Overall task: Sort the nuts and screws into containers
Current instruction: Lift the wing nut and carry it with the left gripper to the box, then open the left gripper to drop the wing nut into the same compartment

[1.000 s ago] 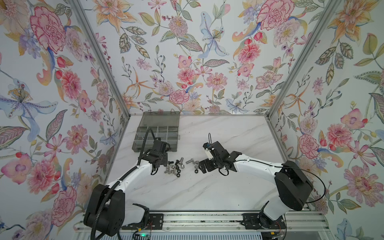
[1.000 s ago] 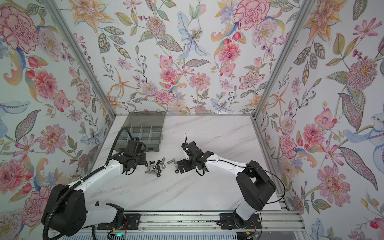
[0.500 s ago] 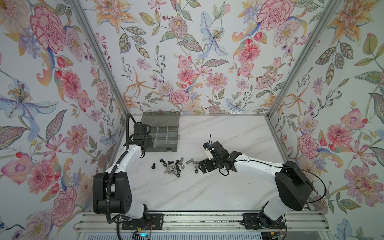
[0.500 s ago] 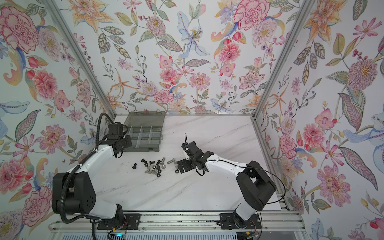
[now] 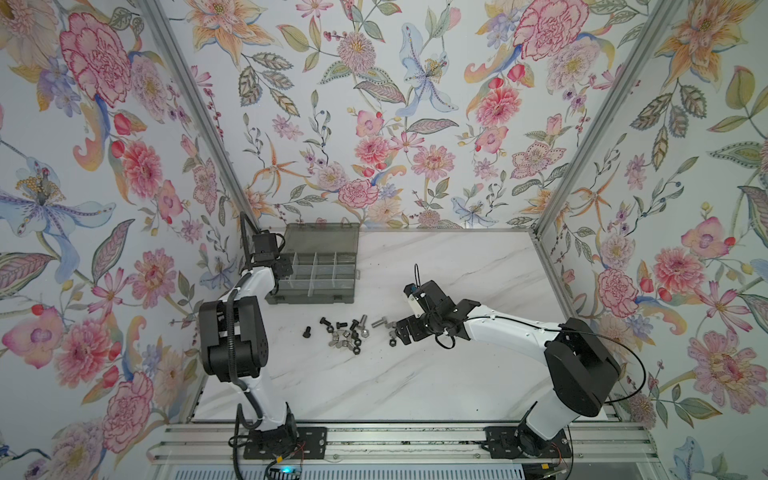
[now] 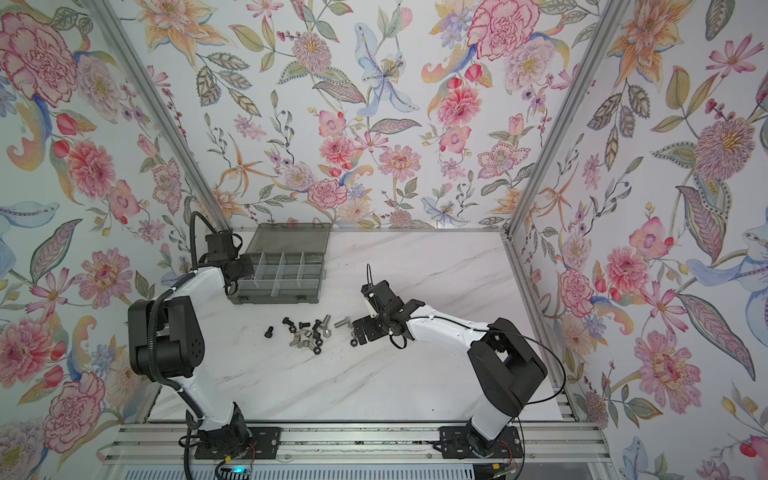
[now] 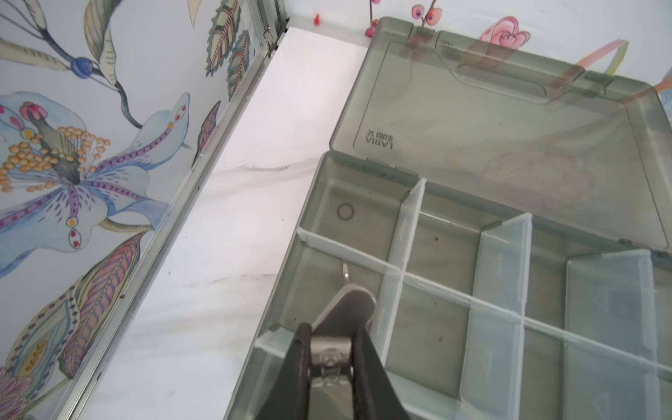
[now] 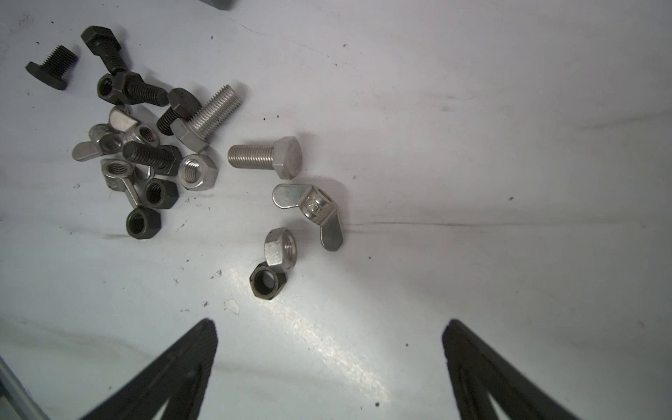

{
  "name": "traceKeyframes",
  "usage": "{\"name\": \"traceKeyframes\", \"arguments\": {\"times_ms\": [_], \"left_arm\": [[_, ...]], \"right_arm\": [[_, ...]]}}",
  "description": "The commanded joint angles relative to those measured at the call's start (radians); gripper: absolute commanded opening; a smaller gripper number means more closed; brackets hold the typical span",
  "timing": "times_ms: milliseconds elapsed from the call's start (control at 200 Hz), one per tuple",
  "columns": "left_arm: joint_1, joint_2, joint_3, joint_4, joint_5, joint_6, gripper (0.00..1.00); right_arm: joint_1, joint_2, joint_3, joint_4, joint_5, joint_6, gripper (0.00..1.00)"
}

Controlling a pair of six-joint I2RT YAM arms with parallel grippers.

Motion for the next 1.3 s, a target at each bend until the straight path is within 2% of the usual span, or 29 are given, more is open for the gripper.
{"name": "traceKeyframes", "arguments": {"times_ms": [0, 570, 791, 871, 1091, 1296], "left_arm": [[0.012, 0.047, 0.063, 0.04, 0.035, 0.002, 0.0], [0.014, 0.16, 0.083, 0.016, 0.034, 0.002, 0.0], [0.013, 0.145, 0.064, 0.017, 0.008, -0.01, 0.33], [0.012, 0.134, 0.057, 0.02, 0.014, -0.012, 0.35], [-0.001, 0.084, 0.053, -0.026, 0.052, -0.024, 0.46], [-0.099, -0.059, 0.011, -0.066, 0.038, -0.028, 0.56]], "right_arm": [[0.006, 0.025, 0.034, -0.026, -0.005, -0.011, 0.99], [-0.013, 0.001, 0.02, -0.031, -0.009, -0.025, 0.99], [-0.024, -0.02, 0.002, -0.03, -0.006, -0.021, 0.99], [-0.025, -0.025, -0.002, -0.031, -0.01, -0.02, 0.99], [-0.023, -0.066, -0.009, -0.052, -0.01, -0.009, 0.99], [-0.023, -0.135, -0.04, -0.055, 0.007, 0.003, 0.99]]}}
